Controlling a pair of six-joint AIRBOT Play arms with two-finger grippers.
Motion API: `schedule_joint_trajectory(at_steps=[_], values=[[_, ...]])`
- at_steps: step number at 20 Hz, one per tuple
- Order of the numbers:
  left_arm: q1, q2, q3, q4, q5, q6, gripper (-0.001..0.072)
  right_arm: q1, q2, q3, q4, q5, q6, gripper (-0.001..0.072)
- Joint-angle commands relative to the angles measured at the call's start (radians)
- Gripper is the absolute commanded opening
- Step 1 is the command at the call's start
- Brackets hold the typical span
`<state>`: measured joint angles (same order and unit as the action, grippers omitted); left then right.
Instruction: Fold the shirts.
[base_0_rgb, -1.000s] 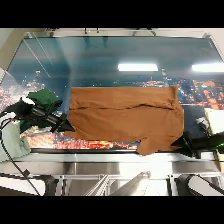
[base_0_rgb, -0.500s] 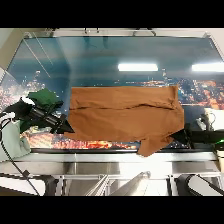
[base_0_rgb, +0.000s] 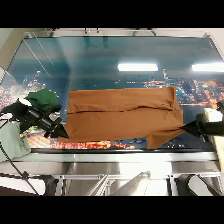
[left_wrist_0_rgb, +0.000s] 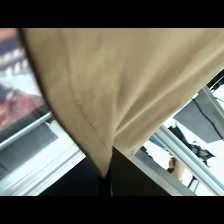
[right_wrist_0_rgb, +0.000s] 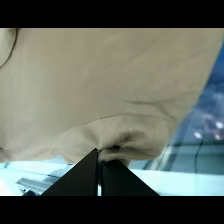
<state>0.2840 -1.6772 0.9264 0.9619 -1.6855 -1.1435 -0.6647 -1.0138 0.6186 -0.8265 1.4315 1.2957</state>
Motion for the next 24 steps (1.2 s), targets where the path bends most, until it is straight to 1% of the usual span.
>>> schedule_joint_trajectory(at_steps=[1, 3, 5, 7, 8, 10, 12, 15, 19, 22, 24], values=[[0.051, 0.001, 0.000, 0.014, -0.018, -0.011, 0.0025, -0.003, 0.014, 0.031, -0.027, 0.007, 0.047, 0.0020], [0.090, 0.001, 0.001, 0.014, -0.016, -0.032, 0.0025, -0.009, 0.016, 0.042, -0.017, 0.010, 0.048, 0.0020], [0.117, 0.001, 0.001, -0.017, -0.017, -0.037, 0.0025, -0.007, 0.015, 0.044, 0.070, 0.005, 0.045, 0.0020], [0.124, 0.001, 0.001, -0.131, -0.017, -0.025, 0.0025, 0.002, 0.010, 0.044, 0.208, -0.057, 0.003, 0.0020], [0.120, 0.000, 0.012, -0.192, -0.017, -0.008, 0.0025, 0.010, -0.006, 0.044, 0.246, -0.095, -0.011, 0.0020], [0.090, -0.013, 0.090, -0.254, -0.035, -0.010, 0.0025, 0.051, -0.069, 0.044, 0.302, -0.158, -0.027, 0.0021], [0.051, -0.037, 0.214, -0.320, -0.068, -0.019, 0.0025, 0.093, -0.161, 0.050, 0.383, -0.218, -0.083, 0.0021], [-0.009, -0.128, 0.477, -0.333, -0.074, -0.087, 0.0025, 0.122, -0.323, 0.117, 0.497, -0.297, -0.162, 0.0021], [-0.044, -0.335, 0.816, -0.333, -0.087, -0.203, 0.0025, 0.148, -0.544, 0.300, 0.536, -0.374, -0.210, 0.0021], [-0.052, -0.481, 0.943, -0.333, -0.098, -0.259, 0.0025, 0.185, -0.688, 0.433, 0.536, -0.387, -0.251, 0.0022], [-0.064, -0.556, 0.975, -0.333, -0.126, -0.283, 0.0024, 0.221, -0.760, 0.489, 0.536, -0.385, -0.283, 0.0027]])
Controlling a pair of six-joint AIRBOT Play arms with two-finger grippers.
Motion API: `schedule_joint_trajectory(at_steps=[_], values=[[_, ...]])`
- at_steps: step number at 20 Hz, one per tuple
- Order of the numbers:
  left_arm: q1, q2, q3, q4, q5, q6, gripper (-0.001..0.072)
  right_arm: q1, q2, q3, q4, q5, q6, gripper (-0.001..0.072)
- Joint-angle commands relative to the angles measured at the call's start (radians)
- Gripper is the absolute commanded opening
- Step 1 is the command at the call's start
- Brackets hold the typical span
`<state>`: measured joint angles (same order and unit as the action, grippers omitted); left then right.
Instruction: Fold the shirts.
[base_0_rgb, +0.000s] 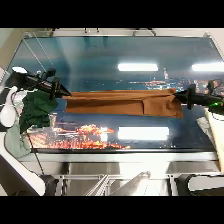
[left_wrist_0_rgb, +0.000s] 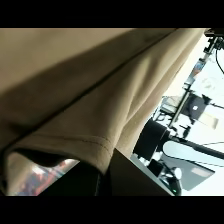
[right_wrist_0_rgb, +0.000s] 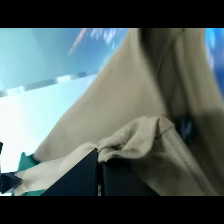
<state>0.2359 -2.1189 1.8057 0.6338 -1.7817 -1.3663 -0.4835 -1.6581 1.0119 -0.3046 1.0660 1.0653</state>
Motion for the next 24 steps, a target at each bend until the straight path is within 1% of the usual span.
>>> schedule_joint_trajectory(at_steps=[1, 4, 5, 6, 7, 9, 10, 11, 12, 13, 14, 15, 16, 17, 18, 19, 21, 22, 24], values=[[-0.025, -0.140, 0.096, -0.004, -0.031, -0.060, 0.0015, 0.054, -0.134, 0.108, 0.014, -0.021, -0.079, 0.0027], [-0.032, -0.187, 0.096, -0.004, -0.026, -0.058, 0.0006, 0.074, -0.144, 0.116, 0.010, -0.056, -0.160, 0.0027], [-0.031, -0.191, 0.096, -0.006, -0.026, -0.052, 0.0009, 0.072, -0.141, 0.118, 0.009, -0.055, -0.162, 0.0122], [-0.023, -0.190, 0.099, -0.010, -0.027, -0.052, 0.0019, 0.069, -0.136, 0.125, -0.001, -0.041, -0.162, 0.0354], [-0.017, -0.190, 0.122, -0.018, -0.042, -0.052, 0.0170, 0.061, -0.128, 0.139, -0.027, -0.008, -0.161, 0.0382], [0.002, -0.190, 0.204, -0.053, -0.073, -0.090, 0.0720, 0.037, -0.096, 0.179, -0.107, 0.046, -0.156, 0.0382], [0.014, -0.190, 0.252, -0.065, -0.077, -0.116, 0.0718, 0.022, -0.074, 0.199, -0.180, 0.045, -0.129, 0.0387], [0.030, -0.184, 0.290, -0.068, -0.076, -0.131, 0.0718, 0.008, -0.058, 0.215, -0.261, 0.040, -0.090, 0.0477], [0.044, -0.170, 0.299, -0.071, -0.062, -0.145, 0.0717, -0.002, -0.051, 0.230, -0.350, 0.038, -0.043, 0.0623], [0.058, -0.144, 0.277, -0.089, -0.032, -0.154, 0.0716, -0.010, -0.051, 0.240, -0.437, 0.039, 0.015, 0.0650], [0.065, -0.115, 0.237, -0.112, -0.006, -0.153, 0.0715, -0.016, -0.055, 0.240, -0.493, 0.039, 0.045, 0.0649], [0.071, -0.084, 0.193, -0.136, 0.019, -0.145, 0.0713, -0.016, -0.066, 0.240, -0.515, 0.039, 0.054, 0.0649], [0.070, -0.063, 0.165, -0.140, 0.035, -0.140, 0.0653, -0.015, -0.083, 0.240, -0.510, 0.047, 0.054, 0.0650], [0.068, -0.049, 0.151, -0.140, 0.035, -0.132, 0.0459, -0.012, -0.100, 0.240, -0.500, 0.055, 0.054, 0.0649], [0.060, -0.045, 0.150, -0.140, 0.029, -0.121, 0.0196, -0.005, -0.118, 0.240, -0.475, 0.068, 0.053, 0.0649], [0.047, -0.044, 0.150, -0.141, 0.019, -0.115, 0.0009, 0.003, -0.137, 0.240, -0.449, 0.080, 0.044, 0.0649], [0.002, -0.045, 0.150, -0.139, 0.018, -0.108, 0.0016, 0.031, -0.165, 0.240, -0.375, 0.110, 0.005, 0.0648], [-0.026, -0.045, 0.150, -0.138, 0.030, -0.089, 0.0016, 0.047, -0.174, 0.240, -0.338, 0.116, -0.009, 0.0646], [-0.089, -0.045, 0.150, -0.137, 0.085, -0.076, 0.0017, 0.094, -0.188, 0.242, -0.274, 0.109, -0.048, 0.0639]])
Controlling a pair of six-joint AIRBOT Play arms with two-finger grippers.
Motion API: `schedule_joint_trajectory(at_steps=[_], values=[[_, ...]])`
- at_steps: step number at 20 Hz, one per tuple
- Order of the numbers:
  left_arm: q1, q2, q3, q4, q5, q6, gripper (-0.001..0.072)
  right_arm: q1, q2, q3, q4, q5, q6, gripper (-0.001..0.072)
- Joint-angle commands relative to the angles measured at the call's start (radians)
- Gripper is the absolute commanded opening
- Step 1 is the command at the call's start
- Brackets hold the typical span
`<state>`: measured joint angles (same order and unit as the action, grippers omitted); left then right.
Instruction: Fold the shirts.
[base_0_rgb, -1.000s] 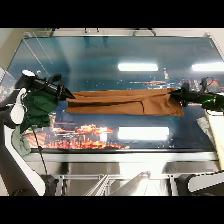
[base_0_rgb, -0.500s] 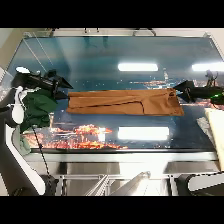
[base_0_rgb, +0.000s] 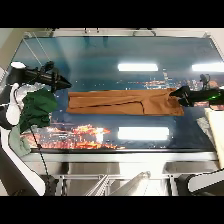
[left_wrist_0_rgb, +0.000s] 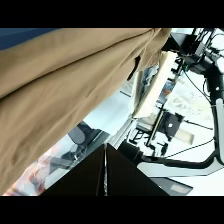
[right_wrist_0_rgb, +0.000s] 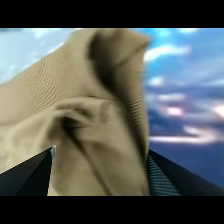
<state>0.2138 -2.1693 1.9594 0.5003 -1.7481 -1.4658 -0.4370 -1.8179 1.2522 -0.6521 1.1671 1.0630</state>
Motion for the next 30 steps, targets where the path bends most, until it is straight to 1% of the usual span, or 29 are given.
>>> schedule_joint_trajectory(at_steps=[1, 2, 3, 4, 5, 6, 8, 10, 12, 15, 18, 21, 22, 24, 26, 27, 30], values=[[-0.095, 0.005, -0.004, -0.003, 0.073, 0.027, 0.0017, 0.071, -0.040, 0.008, 0.083, 0.008, -0.046, 0.0639], [-0.132, 0.005, -0.004, -0.002, 0.091, 0.033, 0.0016, 0.090, -0.050, 0.013, 0.089, 0.008, -0.046, 0.0637], [-0.172, 0.005, -0.004, -0.002, 0.103, 0.048, 0.0014, 0.107, -0.060, 0.014, 0.093, 0.007, -0.046, 0.0601], [-0.212, 0.005, -0.004, 0.003, 0.116, 0.053, 0.0014, 0.122, -0.072, 0.017, 0.093, 0.010, -0.046, 0.0387], [-0.258, 0.005, -0.004, 0.007, 0.133, 0.057, 0.0014, 0.129, -0.078, 0.017, 0.097, 0.011, -0.046, 0.0190], [-0.309, 0.003, -0.004, 0.008, 0.168, 0.063, 0.0012, 0.134, -0.080, 0.017, 0.097, 0.012, -0.045, 0.0020], [-0.402, -0.012, -0.004, 0.050, 0.262, 0.058, 0.0006, 0.127, -0.074, 0.031, 0.094, 0.052, -0.062, 0.0019], [-0.492, -0.037, -0.004, 0.126, 0.333, 0.023, 0.0005, 0.103, -0.048, 0.053, 0.089, 0.123, -0.077, 0.0019], [-0.569, -0.063, -0.004, 0.195, 0.378, 0.006, 0.0005, 0.071, -0.005, 0.071, 0.093, 0.183, -0.076, 0.0019], [-0.650, -0.089, -0.004, 0.269, 0.425, -0.046, 0.0006, 0.019, 0.069, 0.097, 0.093, 0.277, -0.076, 0.0019], [-0.696, -0.109, -0.002, 0.264, 0.430, -0.081, 0.0008, -0.018, 0.128, 0.123, 0.093, 0.324, -0.076, 0.0019], [-0.724, -0.124, 0.080, 0.240, 0.440, -0.086, 0.0008, -0.029, 0.159, 0.153, 0.099, 0.407, -0.075, 0.0019], [-0.726, -0.121, 0.124, 0.199, 0.426, -0.062, 0.0009, -0.029, 0.164, 0.164, 0.100, 0.437, -0.067, 0.0019], [-0.705, -0.074, 0.172, 0.061, 0.404, 0.029, 0.0017, -0.029, 0.171, 0.194, 0.100, 0.480, -0.023, 0.0019], [-0.640, 0.043, 0.111, -0.033, 0.402, 0.113, 0.0017, -0.011, 0.189, 0.223, 0.105, 0.493, 0.047, 0.0019], [-0.590, 0.117, 0.063, -0.031, 0.386, 0.143, 0.0017, 0.016, 0.208, 0.228, 0.111, 0.480, 0.071, 0.0019], [-0.419, 0.292, -0.026, -0.025, 0.278, 0.156, 0.0017, 0.192, 0.245, 0.229, 0.124, 0.356, 0.178, 0.0019]])
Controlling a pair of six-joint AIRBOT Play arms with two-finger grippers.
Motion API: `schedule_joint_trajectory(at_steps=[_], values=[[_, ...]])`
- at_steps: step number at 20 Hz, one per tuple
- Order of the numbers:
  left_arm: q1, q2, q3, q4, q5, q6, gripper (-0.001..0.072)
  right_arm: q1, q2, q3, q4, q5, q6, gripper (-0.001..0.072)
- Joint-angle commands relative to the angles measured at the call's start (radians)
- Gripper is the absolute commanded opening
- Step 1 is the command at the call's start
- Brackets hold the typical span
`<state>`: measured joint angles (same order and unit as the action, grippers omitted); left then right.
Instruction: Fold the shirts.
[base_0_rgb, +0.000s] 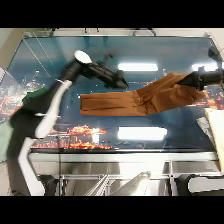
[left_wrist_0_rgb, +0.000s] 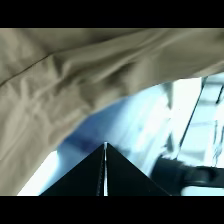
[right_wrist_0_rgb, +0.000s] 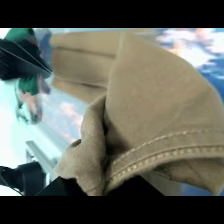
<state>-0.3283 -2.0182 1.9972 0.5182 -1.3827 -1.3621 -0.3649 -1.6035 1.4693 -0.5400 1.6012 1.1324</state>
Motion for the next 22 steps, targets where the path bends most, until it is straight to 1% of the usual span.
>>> schedule_joint_trajectory(at_steps=[1, 3, 6, 9, 10, 11, 12, 13, 15, 16, 18, 19, 20, 22], values=[[0.181, 0.189, -0.076, -0.042, -0.135, 0.053, 0.0017, 0.201, 0.030, 0.011, 0.014, -0.137, 0.139, 0.0020], [0.278, 0.266, -0.097, -0.042, -0.198, 0.055, 0.0017, 0.389, 0.014, 0.011, 0.014, -0.317, 0.172, 0.0020], [0.381, 0.392, -0.175, -0.042, -0.208, 0.117, 0.0018, 0.676, -0.080, 0.018, 0.016, -0.653, 0.249, 0.0020], [0.446, 0.502, -0.293, -0.043, -0.193, 0.189, 0.0018, 0.891, -0.282, 0.119, 0.056, -0.829, 0.254, 0.0020], [0.459, 0.530, -0.334, -0.043, -0.182, 0.200, 0.0018, 0.949, -0.355, 0.173, 0.079, -0.873, 0.229, 0.0022], [0.466, 0.557, -0.377, -0.043, -0.177, 0.211, 0.0018, 0.995, -0.422, 0.232, 0.129, -0.896, 0.188, 0.0191], [0.473, 0.581, -0.418, -0.045, -0.177, 0.231, 0.0019, 1.026, -0.483, 0.298, 0.203, -0.875, 0.140, 0.0633], [0.479, 0.600, -0.457, -0.051, -0.177, 0.245, 0.0019, 1.035, -0.510, 0.341, 0.260, -0.838, 0.087, 0.0690], [0.489, 0.630, -0.526, -0.052, -0.154, 0.259, 0.0019, 1.013, -0.506, 0.398, 0.339, -0.750, 0.006, 0.0689], [0.490, 0.640, -0.556, -0.051, -0.143, 0.266, 0.0019, 0.989, -0.486, 0.414, 0.342, -0.700, 0.004, 0.0674], [0.490, 0.644, -0.589, -0.051, -0.143, 0.274, 0.0019, 0.909, -0.426, 0.415, 0.317, -0.576, 0.005, 0.0566], [0.490, 0.644, -0.600, -0.052, -0.143, 0.280, 0.0019, 0.853, -0.394, 0.415, 0.263, -0.499, 0.029, 0.0566], [0.490, 0.644, -0.611, -0.053, -0.145, 0.281, 0.0019, 0.795, -0.367, 0.415, 0.185, -0.428, 0.077, 0.0565], [0.490, 0.644, -0.634, -0.074, -0.153, 0.293, 0.0019, 0.676, -0.325, 0.415, -0.016, -0.294, 0.181, 0.0564]])
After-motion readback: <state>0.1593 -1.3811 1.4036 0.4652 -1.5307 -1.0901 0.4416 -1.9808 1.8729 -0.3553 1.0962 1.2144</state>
